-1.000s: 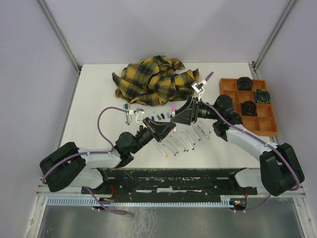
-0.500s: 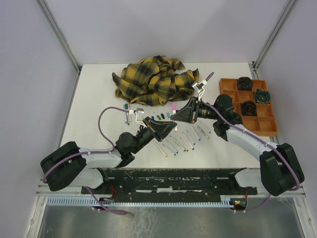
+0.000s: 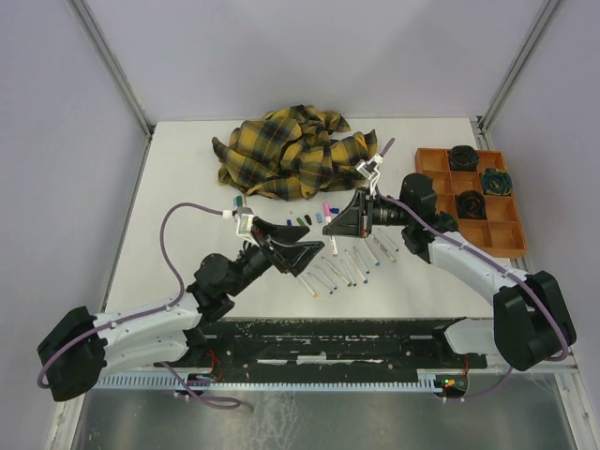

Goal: Open the pen caps
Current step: Pick up the pen from the center of the board, then open the pen cap from the pen.

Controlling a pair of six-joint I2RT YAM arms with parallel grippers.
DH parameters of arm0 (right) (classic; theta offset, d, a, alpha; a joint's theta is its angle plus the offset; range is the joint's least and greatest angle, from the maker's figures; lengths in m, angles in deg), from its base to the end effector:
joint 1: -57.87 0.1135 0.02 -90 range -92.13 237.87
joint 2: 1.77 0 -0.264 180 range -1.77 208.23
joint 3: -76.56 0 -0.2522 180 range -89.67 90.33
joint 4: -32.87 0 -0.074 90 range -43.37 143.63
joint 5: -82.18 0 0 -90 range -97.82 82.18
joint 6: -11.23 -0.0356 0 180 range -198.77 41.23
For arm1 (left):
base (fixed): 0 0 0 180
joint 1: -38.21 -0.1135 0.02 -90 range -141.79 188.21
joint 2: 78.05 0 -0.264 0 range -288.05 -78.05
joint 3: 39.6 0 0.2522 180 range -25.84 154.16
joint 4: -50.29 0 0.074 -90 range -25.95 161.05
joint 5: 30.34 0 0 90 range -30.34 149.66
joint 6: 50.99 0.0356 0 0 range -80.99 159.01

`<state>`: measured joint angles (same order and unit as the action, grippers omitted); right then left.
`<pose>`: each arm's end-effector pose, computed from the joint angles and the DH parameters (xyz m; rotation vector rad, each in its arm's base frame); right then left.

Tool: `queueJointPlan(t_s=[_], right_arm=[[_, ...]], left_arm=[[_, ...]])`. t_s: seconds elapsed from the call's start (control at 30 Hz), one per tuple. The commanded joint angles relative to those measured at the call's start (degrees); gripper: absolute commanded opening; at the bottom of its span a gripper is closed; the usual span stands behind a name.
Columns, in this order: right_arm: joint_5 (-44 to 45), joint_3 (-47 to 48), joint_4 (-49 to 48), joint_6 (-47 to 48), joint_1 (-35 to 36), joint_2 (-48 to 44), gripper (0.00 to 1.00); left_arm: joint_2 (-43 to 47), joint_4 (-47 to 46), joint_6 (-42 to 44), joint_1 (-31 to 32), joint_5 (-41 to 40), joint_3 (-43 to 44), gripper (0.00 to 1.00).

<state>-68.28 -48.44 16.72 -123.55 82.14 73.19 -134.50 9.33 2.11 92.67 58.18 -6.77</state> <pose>0.2424 0.1433 0.2763 -0.6070 1.8307 1.7109 0.1227 -0.1702 0.2651 0.1882 1.3789 -1.3412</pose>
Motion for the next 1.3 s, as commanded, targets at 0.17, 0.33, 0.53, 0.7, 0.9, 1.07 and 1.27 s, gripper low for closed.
queueJointPlan(t_s=[0.17,0.33,0.53,0.7,0.9,1.07,1.27], right_arm=[[-9.75,7.87,16.33,15.35,0.39,0.44,0.00],[-11.19,8.93,19.97,18.61,0.48,0.70,0.00],[-11.67,9.59,22.14,20.21,0.60,1.13,0.00],[-12.21,10.13,23.01,20.67,0.81,1.72,0.00],[-12.26,10.30,23.95,21.42,0.95,1.70,0.00],[-12.37,10.47,24.29,21.66,1.03,2.06,0.00],[-12.39,10.57,24.48,21.84,1.16,2.14,0.00]], left_arm=[[-0.25,4.70,-13.00,-14.71,20.71,6.86,0.92],[-5.44,1.33,-16.40,-15.06,24.30,10.47,0.89],[-9.31,0.65,-17.43,-15.08,24.79,12.87,0.75],[-12.63,0.39,-18.15,-15.13,26.31,14.34,0.61],[-14.57,-0.45,-18.60,-15.13,27.32,14.68,0.50],[-15.59,-1.70,-19.33,-15.13,28.39,14.70,0.40],[-16.60,-2.10,-19.41,-15.08,29.44,14.89,0.40]])
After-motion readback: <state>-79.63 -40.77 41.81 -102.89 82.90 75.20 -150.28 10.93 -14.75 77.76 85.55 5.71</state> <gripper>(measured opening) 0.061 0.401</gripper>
